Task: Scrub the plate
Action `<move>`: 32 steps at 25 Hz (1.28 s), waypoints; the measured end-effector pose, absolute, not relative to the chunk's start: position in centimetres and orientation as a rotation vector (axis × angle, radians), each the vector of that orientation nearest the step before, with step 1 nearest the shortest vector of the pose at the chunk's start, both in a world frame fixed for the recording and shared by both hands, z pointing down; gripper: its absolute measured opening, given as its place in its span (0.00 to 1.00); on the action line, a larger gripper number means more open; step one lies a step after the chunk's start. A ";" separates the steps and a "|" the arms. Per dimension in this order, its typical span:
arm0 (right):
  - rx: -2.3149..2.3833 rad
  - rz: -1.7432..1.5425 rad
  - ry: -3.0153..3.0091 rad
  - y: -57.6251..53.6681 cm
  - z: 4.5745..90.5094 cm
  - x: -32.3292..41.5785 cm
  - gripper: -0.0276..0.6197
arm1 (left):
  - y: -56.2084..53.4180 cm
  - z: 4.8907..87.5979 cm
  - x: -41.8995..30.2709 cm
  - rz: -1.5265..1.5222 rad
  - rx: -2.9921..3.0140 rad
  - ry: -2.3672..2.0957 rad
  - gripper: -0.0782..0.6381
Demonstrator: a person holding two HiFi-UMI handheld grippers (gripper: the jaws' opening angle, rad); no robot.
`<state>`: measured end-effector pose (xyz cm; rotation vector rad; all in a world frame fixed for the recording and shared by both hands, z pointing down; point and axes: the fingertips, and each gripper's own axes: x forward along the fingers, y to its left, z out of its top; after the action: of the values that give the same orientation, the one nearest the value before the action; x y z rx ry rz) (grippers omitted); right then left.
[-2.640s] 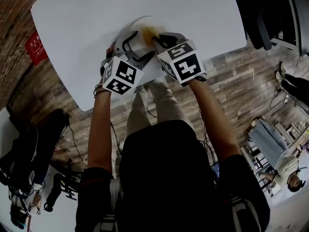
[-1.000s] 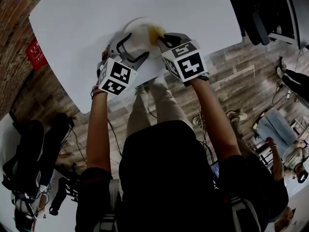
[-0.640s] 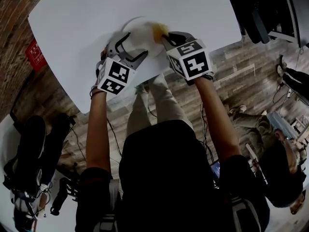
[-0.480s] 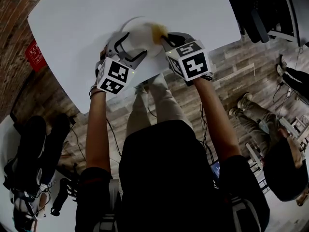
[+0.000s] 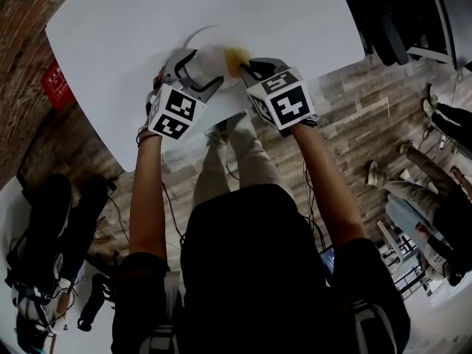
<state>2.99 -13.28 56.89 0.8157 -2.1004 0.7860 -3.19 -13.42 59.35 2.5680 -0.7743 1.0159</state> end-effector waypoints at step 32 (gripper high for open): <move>1.205 0.640 -2.417 -12.3 38.9 1.0 0.10 | -11.8 36.0 -5.0 0.374 2.661 -1.073 0.14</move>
<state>1.04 -12.27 38.93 1.2046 -2.4172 0.6396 -4.98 -11.77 36.02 2.6608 -1.0734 0.3737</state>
